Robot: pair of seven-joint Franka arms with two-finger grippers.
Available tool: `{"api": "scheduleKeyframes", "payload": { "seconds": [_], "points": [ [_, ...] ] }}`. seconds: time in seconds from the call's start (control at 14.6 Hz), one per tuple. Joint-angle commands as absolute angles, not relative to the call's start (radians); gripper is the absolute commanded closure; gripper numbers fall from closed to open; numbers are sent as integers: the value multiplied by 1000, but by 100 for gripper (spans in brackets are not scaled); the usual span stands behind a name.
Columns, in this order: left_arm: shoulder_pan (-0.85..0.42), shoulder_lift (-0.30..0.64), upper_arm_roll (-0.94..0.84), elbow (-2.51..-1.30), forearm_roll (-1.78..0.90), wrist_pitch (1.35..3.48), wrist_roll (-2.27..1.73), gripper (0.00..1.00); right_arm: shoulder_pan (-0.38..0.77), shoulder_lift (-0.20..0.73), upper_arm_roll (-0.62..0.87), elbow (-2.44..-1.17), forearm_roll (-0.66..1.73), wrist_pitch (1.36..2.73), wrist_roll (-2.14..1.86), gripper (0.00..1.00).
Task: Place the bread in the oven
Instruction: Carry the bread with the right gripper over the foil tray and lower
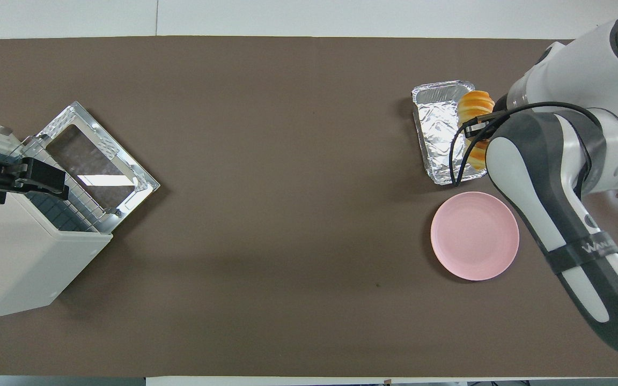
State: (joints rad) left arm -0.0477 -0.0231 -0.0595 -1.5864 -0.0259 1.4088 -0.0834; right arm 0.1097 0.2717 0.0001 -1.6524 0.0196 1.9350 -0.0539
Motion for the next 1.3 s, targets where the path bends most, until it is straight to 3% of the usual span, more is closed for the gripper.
{"api": "scheduleKeyframes", "payload": {
  "seconds": [0.0, 0.41, 0.75, 0.96, 1.03, 1.09, 1.23],
  "points": [
    [-35, -55, -67, -1624, -31, 1431, -81, 0, 92, 431, 8, -1494, 37, 1908, -101, 100],
    [-35, -55, -67, -1624, -31, 1431, -81, 0, 101, 512, 6, -1523, 60, 2026, -219, 100],
    [-35, -55, -67, -1624, -31, 1431, -81, 0, 101, 499, 6, -1663, 58, 2169, -268, 100],
    [-35, -55, -67, -1624, -31, 1431, -81, 0, 106, 494, 6, -1681, 60, 2184, -265, 100],
    [-35, -55, -67, -1624, -31, 1431, -81, 0, 106, 494, 6, -1681, 60, 2181, -265, 81],
    [-35, -55, -67, -1624, -31, 1431, -81, 0, 101, 492, 6, -1680, 61, 2175, -265, 1],
    [-35, -55, -67, -1624, -31, 1431, -81, 0, 95, 492, 6, -1666, 60, 2152, -265, 0]
  ]
}}
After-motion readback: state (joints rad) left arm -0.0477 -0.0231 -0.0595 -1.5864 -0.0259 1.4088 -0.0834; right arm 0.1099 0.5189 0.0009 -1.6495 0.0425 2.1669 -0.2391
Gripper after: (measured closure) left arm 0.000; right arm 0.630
